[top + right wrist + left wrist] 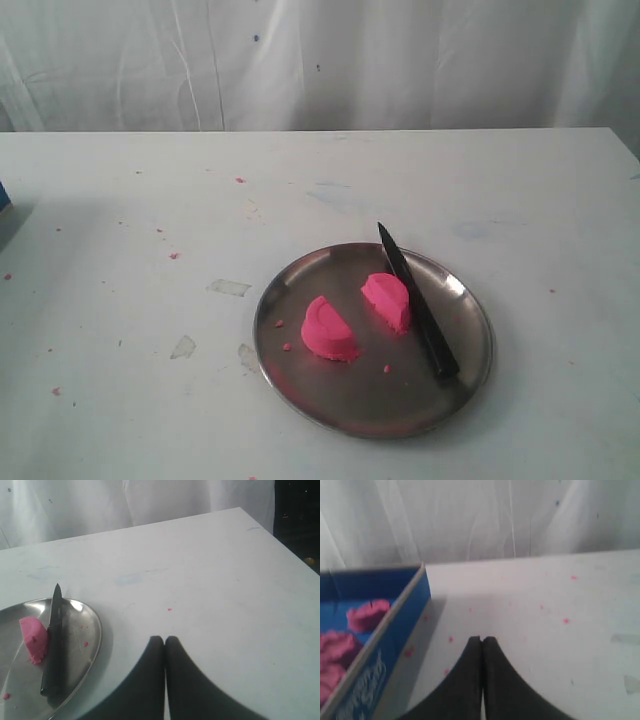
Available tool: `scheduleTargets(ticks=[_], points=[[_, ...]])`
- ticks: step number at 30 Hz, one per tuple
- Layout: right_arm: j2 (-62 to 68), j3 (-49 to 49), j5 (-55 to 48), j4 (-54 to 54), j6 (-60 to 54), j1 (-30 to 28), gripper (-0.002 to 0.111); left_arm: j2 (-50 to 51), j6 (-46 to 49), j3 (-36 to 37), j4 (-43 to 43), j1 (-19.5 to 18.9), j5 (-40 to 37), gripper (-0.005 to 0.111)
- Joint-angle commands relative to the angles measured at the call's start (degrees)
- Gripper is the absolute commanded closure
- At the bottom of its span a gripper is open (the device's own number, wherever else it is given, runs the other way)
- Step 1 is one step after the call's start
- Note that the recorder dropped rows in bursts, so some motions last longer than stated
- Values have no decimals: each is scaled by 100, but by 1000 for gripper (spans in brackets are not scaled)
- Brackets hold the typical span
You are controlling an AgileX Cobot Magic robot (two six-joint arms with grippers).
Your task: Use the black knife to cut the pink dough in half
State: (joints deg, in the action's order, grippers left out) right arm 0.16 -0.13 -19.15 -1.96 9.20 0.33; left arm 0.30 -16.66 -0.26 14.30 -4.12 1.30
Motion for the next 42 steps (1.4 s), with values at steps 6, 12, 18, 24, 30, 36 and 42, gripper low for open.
scheduleTargets(ticks=[6,12,18,24,30,36,42], points=[[-16,13,70,-16,-45,-33,108,-30,368,26,-887,370,-1780,107],[-16,13,70,-16,-45,-33,108,-30,641,26,-876,313,-1733,107],[-16,13,70,-16,-45,-33,108,-30,641,26,-876,313,-1733,107],[-16,13,70,-16,-45,-33,108,-30,641,26,-837,192,-1733,107],[-16,13,70,-16,-45,-33,108,-30,641,26,-766,76,-1733,107],[-16,13,70,-16,-45,-33,108,-30,641,26,-741,76,-1733,107],[-16,13,70,-16,-45,-33,108,-30,641,26,-741,76,-1733,107]])
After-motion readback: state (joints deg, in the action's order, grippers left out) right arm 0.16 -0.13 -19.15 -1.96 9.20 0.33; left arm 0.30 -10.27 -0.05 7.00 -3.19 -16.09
